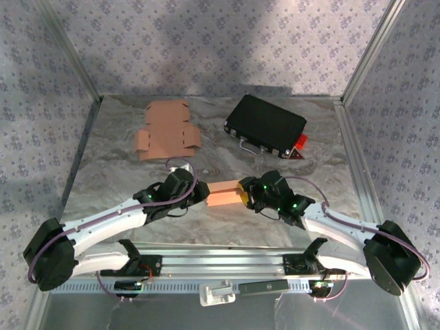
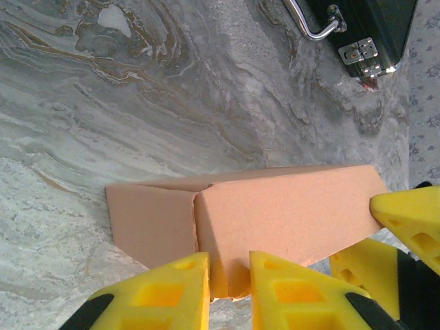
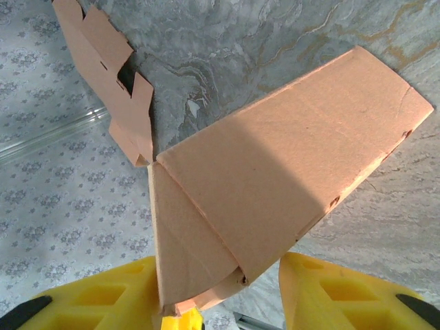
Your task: Fold the paper box
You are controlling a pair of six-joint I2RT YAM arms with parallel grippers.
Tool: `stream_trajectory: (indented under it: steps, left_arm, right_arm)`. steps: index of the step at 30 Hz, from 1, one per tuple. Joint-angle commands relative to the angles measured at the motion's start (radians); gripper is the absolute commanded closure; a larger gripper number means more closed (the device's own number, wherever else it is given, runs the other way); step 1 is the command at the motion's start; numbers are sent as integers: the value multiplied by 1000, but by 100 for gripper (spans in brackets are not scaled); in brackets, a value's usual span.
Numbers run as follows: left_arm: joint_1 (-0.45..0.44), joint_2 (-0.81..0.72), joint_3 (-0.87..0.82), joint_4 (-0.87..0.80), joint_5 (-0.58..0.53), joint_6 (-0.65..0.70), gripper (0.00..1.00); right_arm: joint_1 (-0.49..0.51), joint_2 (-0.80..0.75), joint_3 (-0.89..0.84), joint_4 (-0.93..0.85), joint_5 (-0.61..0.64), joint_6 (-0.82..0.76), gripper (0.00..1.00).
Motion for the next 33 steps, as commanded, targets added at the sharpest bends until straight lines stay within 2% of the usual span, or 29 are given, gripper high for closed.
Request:
stream_trajectory:
  steps: [1, 5, 12, 16, 22, 28, 33]
  left_arm:
    - [-10, 1, -25, -65, -35, -7, 81]
    - [-19, 0, -16, -87, -48, -3, 80]
    - [-30, -36, 25, -167, -88, 25, 60]
    - [-25, -40, 11, -141, -74, 31, 57]
    - [-19, 11, -22, -50, -37, 14, 62]
    - [-19, 35, -35, -24, -36, 5, 78]
    - [-19, 31, -46, -17, -36, 0, 82]
  right_arm:
    - [-4, -22, -3, -56, 37, -11, 55]
    - [-6, -25, 4, -74, 39, -17, 56]
    - [-5, -25, 6, -83, 39, -18, 57]
    - [-5, -24, 6, -85, 42, -20, 57]
    - [-5, -19, 6, -83, 38, -20, 58]
    - [-11, -37, 5, -107, 36, -41, 57]
    - [-34, -86, 52, -210, 27, -142, 46]
